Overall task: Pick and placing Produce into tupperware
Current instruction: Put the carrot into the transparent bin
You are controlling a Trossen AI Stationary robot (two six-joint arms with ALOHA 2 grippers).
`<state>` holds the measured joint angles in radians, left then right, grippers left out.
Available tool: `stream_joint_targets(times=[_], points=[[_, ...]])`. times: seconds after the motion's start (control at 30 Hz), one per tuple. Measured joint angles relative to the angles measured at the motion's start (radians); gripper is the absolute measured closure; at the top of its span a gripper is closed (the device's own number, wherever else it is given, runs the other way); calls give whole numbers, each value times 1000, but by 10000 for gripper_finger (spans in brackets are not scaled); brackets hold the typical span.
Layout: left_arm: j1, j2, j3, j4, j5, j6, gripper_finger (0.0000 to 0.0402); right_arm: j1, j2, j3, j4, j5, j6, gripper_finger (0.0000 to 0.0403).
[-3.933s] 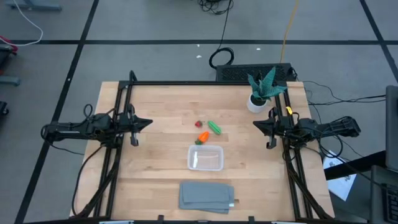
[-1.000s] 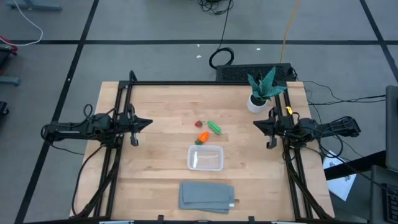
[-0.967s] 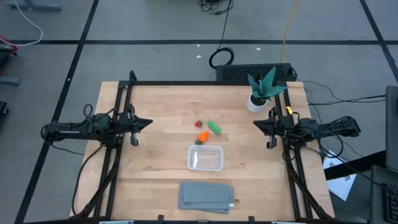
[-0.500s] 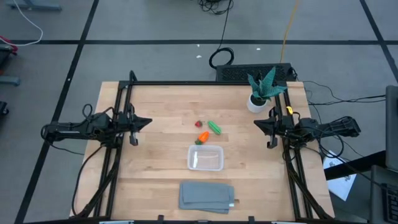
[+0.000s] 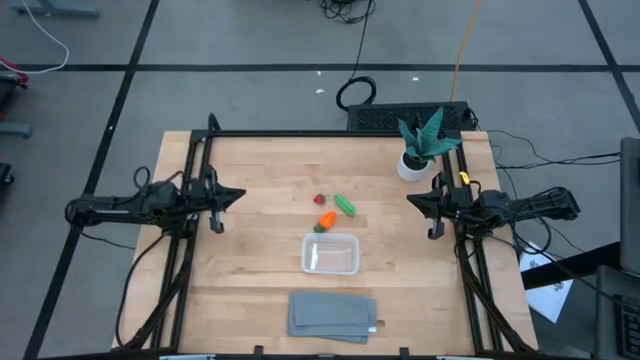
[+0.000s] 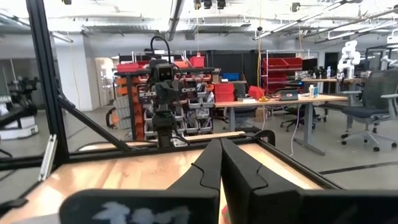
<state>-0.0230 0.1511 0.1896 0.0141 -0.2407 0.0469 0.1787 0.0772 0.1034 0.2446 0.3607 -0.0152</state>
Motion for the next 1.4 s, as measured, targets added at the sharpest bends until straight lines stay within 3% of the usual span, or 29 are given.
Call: stream_joint_targets(times=[0.47,0.73,0.9,1.1,1.3,1.4], points=[[2,399,6,514,-29,46,392,0,-1,-59,93,0,-86,403],[3,560,179,430,-36,31,392,0,-1,-60,96,0,-103,403],[17,670,317,331,-100,-19,392,0,0,-62,96,0,-103,403],[80,828,463,197,-101,-68,392,0,-1,-62,110,0,-103,403],[116,988,560,174,-100,-75,392,0,-1,-62,111,0,-103,403],[134,1069,624,116,-58,-125,391,0,-1,-62,112,1,-103,403]])
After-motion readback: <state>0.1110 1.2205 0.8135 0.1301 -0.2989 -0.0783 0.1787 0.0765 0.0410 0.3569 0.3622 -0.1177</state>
